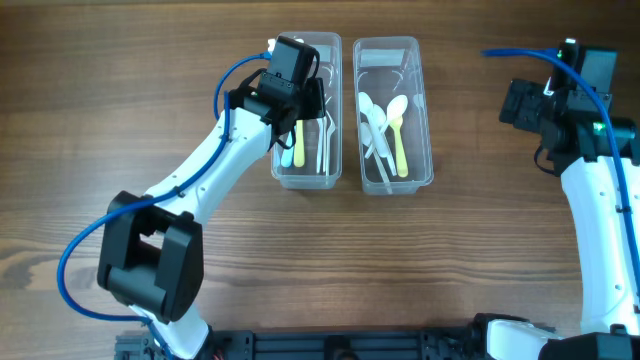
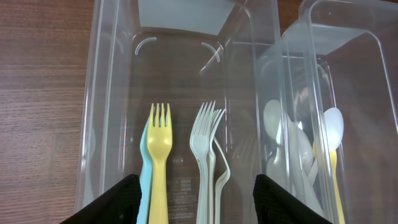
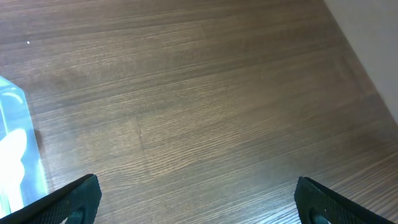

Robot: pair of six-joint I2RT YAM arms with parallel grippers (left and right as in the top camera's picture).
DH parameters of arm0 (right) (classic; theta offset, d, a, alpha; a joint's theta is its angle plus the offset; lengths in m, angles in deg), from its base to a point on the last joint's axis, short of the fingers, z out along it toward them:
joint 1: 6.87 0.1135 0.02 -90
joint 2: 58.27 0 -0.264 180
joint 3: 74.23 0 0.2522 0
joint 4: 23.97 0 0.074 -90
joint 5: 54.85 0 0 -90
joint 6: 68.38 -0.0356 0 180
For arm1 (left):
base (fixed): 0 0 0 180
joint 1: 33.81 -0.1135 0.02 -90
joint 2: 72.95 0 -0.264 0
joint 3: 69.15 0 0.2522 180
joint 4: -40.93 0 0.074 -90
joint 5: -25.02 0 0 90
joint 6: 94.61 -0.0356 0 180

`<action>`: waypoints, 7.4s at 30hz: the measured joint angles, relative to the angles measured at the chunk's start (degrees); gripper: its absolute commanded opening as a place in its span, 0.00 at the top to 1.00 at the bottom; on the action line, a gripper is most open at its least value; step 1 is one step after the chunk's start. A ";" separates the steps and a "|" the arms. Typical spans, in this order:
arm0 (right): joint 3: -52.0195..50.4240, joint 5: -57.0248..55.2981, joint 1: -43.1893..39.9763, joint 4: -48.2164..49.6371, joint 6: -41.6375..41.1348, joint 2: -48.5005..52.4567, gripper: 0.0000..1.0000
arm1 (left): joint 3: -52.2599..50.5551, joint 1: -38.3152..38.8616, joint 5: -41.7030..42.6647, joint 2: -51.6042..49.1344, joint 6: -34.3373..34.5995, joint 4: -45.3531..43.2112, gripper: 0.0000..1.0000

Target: Pack container

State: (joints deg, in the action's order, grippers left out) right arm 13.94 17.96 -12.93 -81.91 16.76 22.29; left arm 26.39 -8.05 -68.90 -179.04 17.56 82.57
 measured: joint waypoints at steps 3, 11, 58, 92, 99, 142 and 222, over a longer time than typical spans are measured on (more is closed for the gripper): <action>0.00 0.00 0.00 0.00 0.02 0.00 0.00 | 0.00 -0.28 -0.26 1.86 -1.38 0.11 0.39; 0.00 0.00 0.00 0.00 0.02 0.00 0.00 | 0.85 -7.19 -7.61 14.01 -2.86 1.97 0.18; 0.00 0.00 0.00 -0.02 0.02 -1.81 0.00 | 1.33 -17.64 -10.84 16.06 -3.43 4.68 0.00; -54.75 23.32 7.43 31.47 1.44 -77.02 0.00 | 1.33 -17.64 -10.84 16.09 -3.43 4.70 0.00; -65.35 25.33 7.43 35.89 1.03 -79.41 0.00 | 1.33 -17.64 -10.84 16.06 -3.43 4.70 0.00; -73.96 25.75 7.43 44.68 2.82 -79.56 0.00 | 1.33 -17.64 -10.84 16.06 -3.43 4.70 0.00; -73.96 25.75 7.43 44.68 2.84 -79.67 0.00 | -70.03 -26.58 -0.63 105.24 -3.41 -8.72 0.00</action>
State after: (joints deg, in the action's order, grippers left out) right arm -60.02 43.71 -5.50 -37.24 19.60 -57.38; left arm -43.64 -34.63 -69.54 -73.80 14.15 73.85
